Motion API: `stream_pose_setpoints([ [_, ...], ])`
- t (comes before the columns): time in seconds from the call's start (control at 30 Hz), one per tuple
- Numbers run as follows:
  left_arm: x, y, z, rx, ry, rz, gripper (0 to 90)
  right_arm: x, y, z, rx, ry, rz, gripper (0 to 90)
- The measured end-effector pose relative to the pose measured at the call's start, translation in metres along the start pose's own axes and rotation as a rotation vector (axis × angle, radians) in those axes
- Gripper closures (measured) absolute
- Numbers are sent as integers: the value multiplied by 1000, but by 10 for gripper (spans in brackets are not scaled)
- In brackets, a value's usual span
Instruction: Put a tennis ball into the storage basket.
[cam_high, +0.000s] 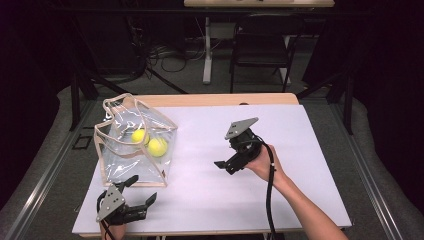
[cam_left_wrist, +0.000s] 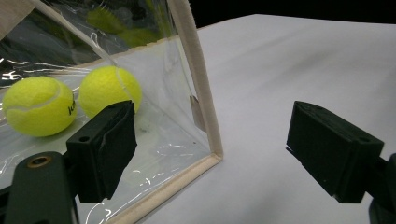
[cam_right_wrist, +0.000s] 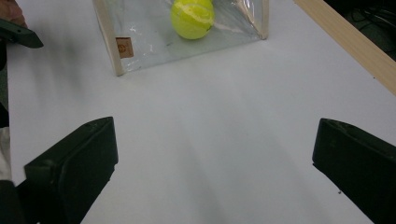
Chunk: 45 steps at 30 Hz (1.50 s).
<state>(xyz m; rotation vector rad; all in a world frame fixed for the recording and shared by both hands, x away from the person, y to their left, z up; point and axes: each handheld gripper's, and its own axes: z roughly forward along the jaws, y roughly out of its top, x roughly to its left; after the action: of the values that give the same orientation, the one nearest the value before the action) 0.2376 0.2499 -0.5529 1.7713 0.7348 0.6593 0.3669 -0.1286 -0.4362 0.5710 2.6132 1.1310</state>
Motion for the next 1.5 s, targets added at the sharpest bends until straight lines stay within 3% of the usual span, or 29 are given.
stream_pose_setpoints([
  [0.97,-1,0,0,-1,2,1,158,1,-60,-21,-3,-53,65,0],
  [1.5,-2,0,1,2,-1,1,158,1,-106,-31,-18,-91,144,0],
])
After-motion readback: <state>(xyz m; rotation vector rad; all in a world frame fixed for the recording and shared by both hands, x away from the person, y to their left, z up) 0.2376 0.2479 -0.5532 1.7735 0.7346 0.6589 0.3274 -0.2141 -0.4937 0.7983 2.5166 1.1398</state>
